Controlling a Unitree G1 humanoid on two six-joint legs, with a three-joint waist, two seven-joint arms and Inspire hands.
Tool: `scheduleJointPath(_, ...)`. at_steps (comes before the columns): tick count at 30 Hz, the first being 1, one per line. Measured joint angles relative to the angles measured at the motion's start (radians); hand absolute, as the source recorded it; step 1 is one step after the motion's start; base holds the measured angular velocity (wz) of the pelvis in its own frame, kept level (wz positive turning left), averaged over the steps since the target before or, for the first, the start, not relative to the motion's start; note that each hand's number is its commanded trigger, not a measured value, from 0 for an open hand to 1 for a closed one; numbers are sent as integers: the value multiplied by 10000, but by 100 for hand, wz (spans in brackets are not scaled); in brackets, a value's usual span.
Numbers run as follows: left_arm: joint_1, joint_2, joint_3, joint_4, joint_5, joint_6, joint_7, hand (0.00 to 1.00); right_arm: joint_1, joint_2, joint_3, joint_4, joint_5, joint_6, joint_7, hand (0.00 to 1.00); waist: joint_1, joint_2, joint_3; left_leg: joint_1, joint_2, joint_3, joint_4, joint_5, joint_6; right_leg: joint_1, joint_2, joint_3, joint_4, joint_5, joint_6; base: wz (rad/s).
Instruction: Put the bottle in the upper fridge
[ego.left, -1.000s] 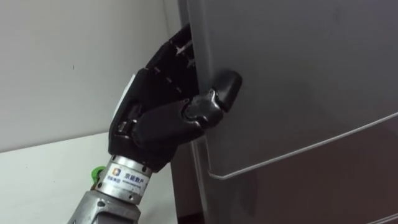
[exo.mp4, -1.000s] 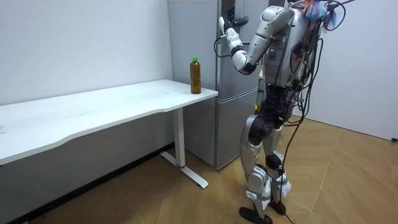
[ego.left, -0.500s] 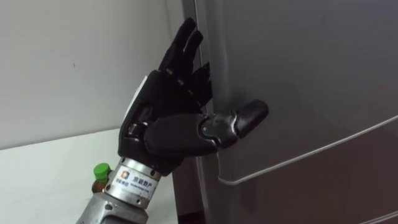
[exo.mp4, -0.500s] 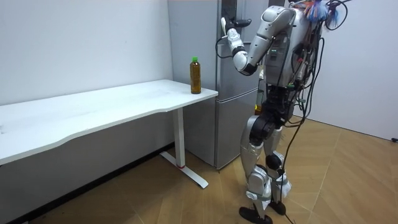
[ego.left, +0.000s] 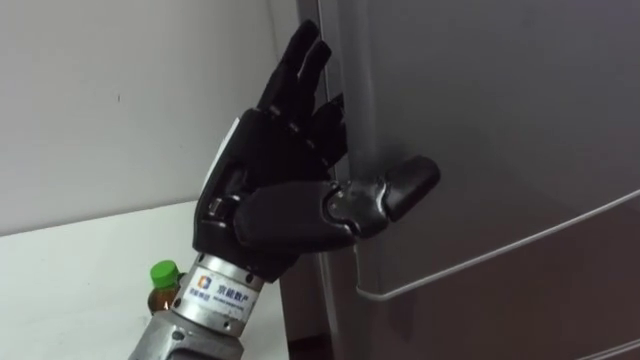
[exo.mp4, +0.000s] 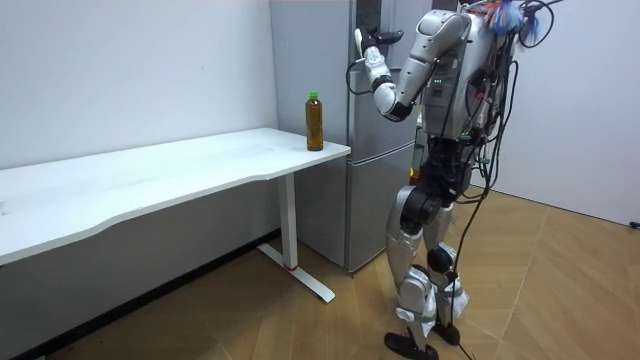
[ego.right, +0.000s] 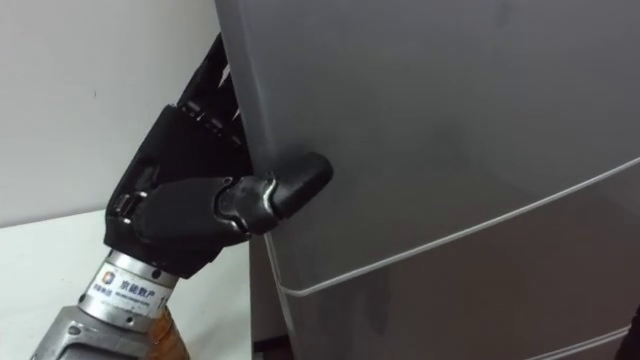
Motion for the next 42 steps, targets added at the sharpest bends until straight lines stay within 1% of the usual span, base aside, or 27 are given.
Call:
scheduleJointPath(2,0,0,-9,0,2,0,-21,0,6,-11,-9,10,-1,-1,4,0,0,-4,14,35,12,106,-44,-9,14,-2,24,30,-7,22,15,-6)
scheduleJointPath(8,1,1,-166,20,1,-69,-140,0,5,-16,-40,11,-27,-10,46,0,-3,3,19,30,12,207,-59,1,54,-48,19,95,-9,78,54,-1)
scheduleJointPath(15,1,-1,-238,58,-1,-93,-208,0,-3,-19,-74,11,-42,-10,103,0,-31,46,-6,-2,19,303,-57,-1,108,-92,12,101,-15,143,84,-2)
scheduleJointPath(19,1,-12,-306,66,-1,-120,-208,0,-11,-37,-73,11,-33,-8,132,0,-43,81,-29,10,20,395,-53,-9,149,-114,17,319,-19,183,118,-6)
scheduleJointPath(21,1,-16,-316,82,1,-132,-208,0,-16,-53,-84,18,-11,-8,148,0,-104,101,-26,21,20,421,-49,-12,172,-120,14,352,-21,221,139,-3)
scheduleJointPath(23,1,-14,-319,141,0,-195,-207,0,-60,-79,-93,74,4,-7,194,0,-238,132,-14,20,19,421,-45,-14,203,-120,13,396,-21,268,170,0)
scheduleJointPath(24,1,-16,-325,235,-5,-267,-207,0,-77,-96,-92,73,28,-8,201,0,-311,158,-11,21,15,428,-39,-21,229,-120,14,514,-21,291,192,0)
scheduleJointPath(25,0,-26,-326,300,-6,-317,-207,0,-78,-111,-93,73,45,-9,202,0,-337,180,-6,23,11,453,-32,-34,257,-122,12,594,-21,305,209,-6)
scheduleJointPath(29,1,-73,-348,402,-16,-440,-207,0,-110,-189,-92,76,55,-10,205,0,-369,247,42,23,10,590,-37,-68,326,-153,-16,617,-19,367,275,-9)
scheduleJointPath(34,0,-73,-397,403,-13,-463,-207,0,-135,-229,-94,68,52,-9,235,0,-373,280,37,0,11,797,-38,-61,397,-261,-20,902,-9,447,328,-12)
scheduleJointPath(36,0,-72,-454,403,-17,-464,-207,0,-140,-242,-94,65,54,-8,244,0,-393,300,23,0,11,856,-25,-73,434,-277,-26,922,-9,475,349,-10)
scheduleJointPath(37,0,-73,-515,401,-17,-465,-207,0,-145,-255,-93,64,55,-6,247,0,-412,281,35,0,11,889,-4,-88,458,-279,-34,939,-7,491,360,-9)
scheduleJointPath(39,0,-74,-604,394,-17,-468,-207,0,-163,-285,-93,63,68,-3,252,0,-461,285,30,7,11,954,18,-105,495,-295,-44,1003,-4,521,384,-9)
scheduleJointPath(40,0,-75,-644,393,-19,-467,-207,0,-171,-325,-94,59,74,1,265,0,-539,287,29,18,11,996,17,-108,522,-330,-52,1019,-7,540,404,-15)
scheduleJointPath(42,-1,-75,-694,374,-22,-463,-212,0,-177,-396,-100,46,76,8,269,0,-557,319,4,17,21,1175,7,-116,558,-420,-58,1077,21,583,442,-25)
